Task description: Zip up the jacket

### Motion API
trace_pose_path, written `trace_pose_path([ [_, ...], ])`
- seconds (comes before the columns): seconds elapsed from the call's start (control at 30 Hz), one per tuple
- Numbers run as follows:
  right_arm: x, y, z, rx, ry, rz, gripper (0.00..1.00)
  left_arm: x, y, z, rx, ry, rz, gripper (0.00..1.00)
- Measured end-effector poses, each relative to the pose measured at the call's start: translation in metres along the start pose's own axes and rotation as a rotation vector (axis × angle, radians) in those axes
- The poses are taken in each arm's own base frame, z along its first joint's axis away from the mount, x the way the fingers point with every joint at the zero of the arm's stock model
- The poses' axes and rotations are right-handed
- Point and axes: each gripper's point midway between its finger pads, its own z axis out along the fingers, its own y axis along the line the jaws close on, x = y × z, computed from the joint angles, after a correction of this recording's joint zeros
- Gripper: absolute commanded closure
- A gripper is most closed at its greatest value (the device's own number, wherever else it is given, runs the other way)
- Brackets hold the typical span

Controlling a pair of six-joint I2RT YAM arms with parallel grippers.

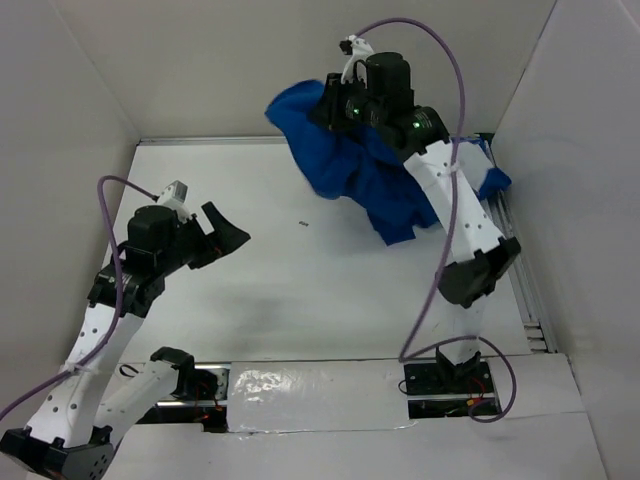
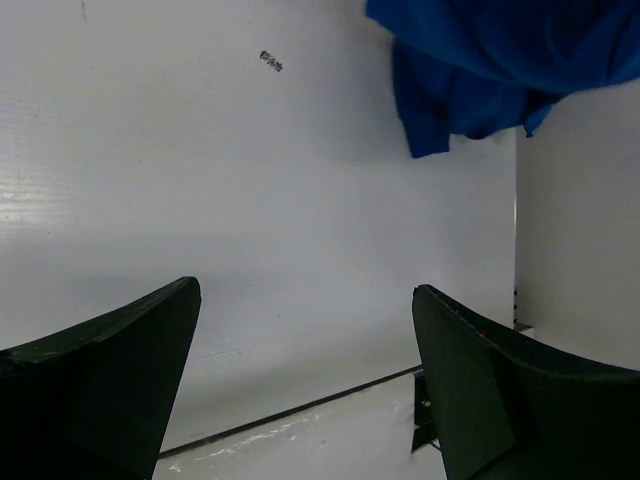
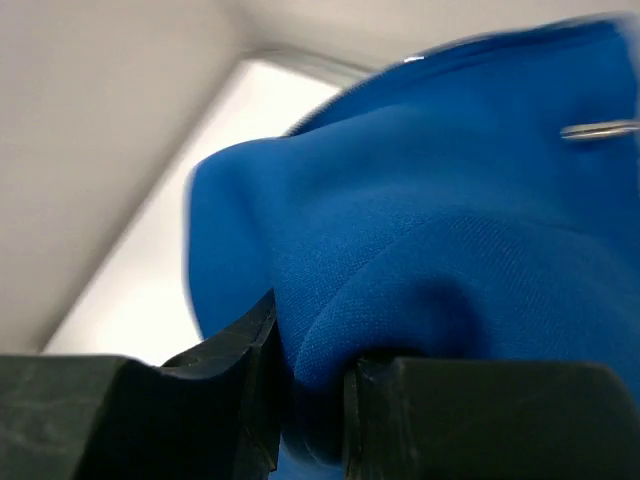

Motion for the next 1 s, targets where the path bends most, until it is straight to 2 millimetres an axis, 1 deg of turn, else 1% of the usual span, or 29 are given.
trace_pose_path([
  [0.03, -0.002, 0.034, -0.015, -0.084, -0.011, -0.021, 1.00, -0.004, -0.004, -0.005, 0.004, -0.008, -0.008, 0.01],
  [0.07, -0.005, 0.054, -0.029, -0.142, -0.018, -0.032, 1.00, -0.006, -0.007, -0.009, 0.008, -0.013, -0.014, 0.01],
  [0.1, -0.011, 0.070, -0.048, -0.193, -0.031, -0.041, 1.00, -0.008, -0.009, -0.013, 0.010, -0.020, -0.028, 0.01],
  [0.13, -0.019, 0.079, -0.065, -0.228, -0.050, -0.048, 1.00, -0.008, -0.009, -0.016, 0.012, -0.023, -0.031, 0.01],
  [0.2, -0.035, 0.082, -0.094, -0.251, -0.102, -0.057, 1.00, -0.007, -0.008, -0.022, 0.008, -0.027, -0.040, 0.01],
  [0.23, -0.038, 0.078, -0.108, -0.239, -0.126, -0.059, 1.00, -0.005, -0.006, -0.025, 0.003, -0.026, -0.047, 0.01],
  [0.3, -0.028, 0.060, -0.132, -0.186, -0.143, -0.037, 1.00, -0.003, -0.005, -0.029, -0.003, -0.026, -0.064, 0.01],
  [0.33, -0.012, 0.045, -0.141, -0.150, -0.148, -0.019, 1.00, -0.003, -0.003, -0.031, -0.007, -0.027, -0.069, 0.01],
  [0.37, 0.010, 0.032, -0.148, -0.113, -0.116, 0.007, 1.00, -0.002, -0.002, -0.032, -0.011, -0.026, -0.072, 0.01],
  [0.4, 0.039, 0.012, -0.156, -0.064, -0.117, 0.040, 1.00, -0.001, -0.001, -0.033, -0.018, -0.028, -0.076, 0.01],
  [0.43, 0.075, -0.008, -0.162, -0.007, -0.081, 0.092, 1.00, -0.001, 0.001, -0.033, -0.027, -0.028, -0.080, 0.01],
  [0.47, 0.118, -0.030, -0.170, 0.058, -0.033, 0.152, 0.89, -0.001, 0.003, -0.033, -0.034, -0.027, -0.085, 0.01],
  [0.5, 0.172, -0.054, -0.177, 0.144, 0.039, 0.228, 0.81, -0.001, 0.005, -0.033, -0.041, -0.026, -0.091, 0.01],
  [0.53, 0.214, -0.072, -0.185, 0.219, 0.101, 0.286, 0.62, -0.001, 0.006, -0.032, -0.047, -0.026, -0.095, 0.01],
  [0.6, 0.282, -0.097, -0.204, 0.358, 0.218, 0.399, 0.33, -0.003, 0.007, -0.028, -0.053, -0.018, -0.097, 0.01],
  [0.63, 0.302, -0.103, -0.215, 0.411, 0.255, 0.441, 0.10, -0.003, 0.008, -0.022, -0.056, -0.003, -0.097, 0.01],
  [0.67, 0.313, -0.106, -0.225, 0.451, 0.266, 0.473, 0.02, -0.003, 0.008, -0.016, -0.059, 0.012, -0.098, 0.01],
  [0.7, 0.311, -0.107, -0.233, 0.471, 0.244, 0.477, 0.00, -0.003, 0.009, -0.008, -0.067, 0.035, -0.102, 0.01],
  [0.73, 0.302, -0.107, -0.238, 0.476, 0.197, 0.472, 0.00, -0.004, 0.009, 0.001, -0.072, 0.057, -0.103, 0.01],
  [0.8, 0.277, -0.108, -0.248, 0.498, 0.096, 0.461, 0.00, -0.007, 0.011, 0.021, -0.083, 0.098, -0.088, 0.01],
  [0.87, 0.247, -0.109, -0.256, 0.522, 0.007, 0.443, 0.00, -0.012, 0.012, 0.047, -0.094, 0.136, -0.064, 0.01],
  [0.93, 0.220, -0.115, -0.258, 0.561, -0.049, 0.431, 0.00, -0.019, 0.012, 0.071, -0.097, 0.178, -0.031, 0.01],
  [1.0, 0.204, -0.124, -0.252, 0.595, -0.063, 0.425, 0.00, -0.032, 0.006, 0.096, -0.081, 0.197, 0.016, 0.01],
])
